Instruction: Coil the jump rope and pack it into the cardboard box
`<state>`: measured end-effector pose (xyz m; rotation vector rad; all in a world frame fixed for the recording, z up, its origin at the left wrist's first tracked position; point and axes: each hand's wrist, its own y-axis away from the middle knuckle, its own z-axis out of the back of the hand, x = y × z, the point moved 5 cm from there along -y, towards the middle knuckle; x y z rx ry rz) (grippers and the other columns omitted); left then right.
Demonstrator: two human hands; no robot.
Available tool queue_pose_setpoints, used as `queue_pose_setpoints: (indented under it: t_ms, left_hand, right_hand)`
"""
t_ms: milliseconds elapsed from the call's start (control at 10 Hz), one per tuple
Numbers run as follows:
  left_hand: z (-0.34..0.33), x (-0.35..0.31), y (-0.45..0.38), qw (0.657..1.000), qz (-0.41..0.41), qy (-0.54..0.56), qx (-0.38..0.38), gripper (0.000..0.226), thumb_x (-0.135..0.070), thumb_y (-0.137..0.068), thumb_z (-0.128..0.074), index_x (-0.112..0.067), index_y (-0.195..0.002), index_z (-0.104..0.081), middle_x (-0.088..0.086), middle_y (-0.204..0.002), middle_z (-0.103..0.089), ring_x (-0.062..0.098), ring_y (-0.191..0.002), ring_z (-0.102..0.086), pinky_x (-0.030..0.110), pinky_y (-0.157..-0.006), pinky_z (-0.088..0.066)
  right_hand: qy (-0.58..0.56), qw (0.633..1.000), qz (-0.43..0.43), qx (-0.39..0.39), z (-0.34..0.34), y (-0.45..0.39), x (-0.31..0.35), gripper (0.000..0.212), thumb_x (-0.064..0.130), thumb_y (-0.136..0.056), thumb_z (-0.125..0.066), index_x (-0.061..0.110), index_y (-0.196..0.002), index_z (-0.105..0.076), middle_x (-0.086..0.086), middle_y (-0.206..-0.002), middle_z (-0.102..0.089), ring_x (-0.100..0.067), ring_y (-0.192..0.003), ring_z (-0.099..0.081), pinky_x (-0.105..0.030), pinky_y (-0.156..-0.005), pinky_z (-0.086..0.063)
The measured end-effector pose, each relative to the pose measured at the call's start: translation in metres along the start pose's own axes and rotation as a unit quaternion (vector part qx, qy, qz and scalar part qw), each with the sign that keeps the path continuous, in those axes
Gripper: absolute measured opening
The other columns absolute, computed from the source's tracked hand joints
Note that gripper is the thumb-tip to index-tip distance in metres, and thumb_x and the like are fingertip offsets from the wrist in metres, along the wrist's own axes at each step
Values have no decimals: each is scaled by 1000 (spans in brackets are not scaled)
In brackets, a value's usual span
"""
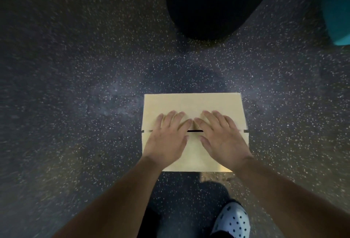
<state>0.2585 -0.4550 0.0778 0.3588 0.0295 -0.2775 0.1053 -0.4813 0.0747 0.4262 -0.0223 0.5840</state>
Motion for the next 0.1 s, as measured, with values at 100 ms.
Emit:
queue_pose_setpoints:
  t_ms: [100]
  left_hand:
    - [21,4,6,999,2,31,-16,47,-41,-99,-43,-19,-141,-47,4,-147,-46,28,-137,-41,50,-113,-31]
  right_hand:
    - [-22,999,-18,-29,21,9,1,46,38,-102,-43,20,-144,-49,-8,-145,-55,-33,-135,-49,-51,-111,-41]
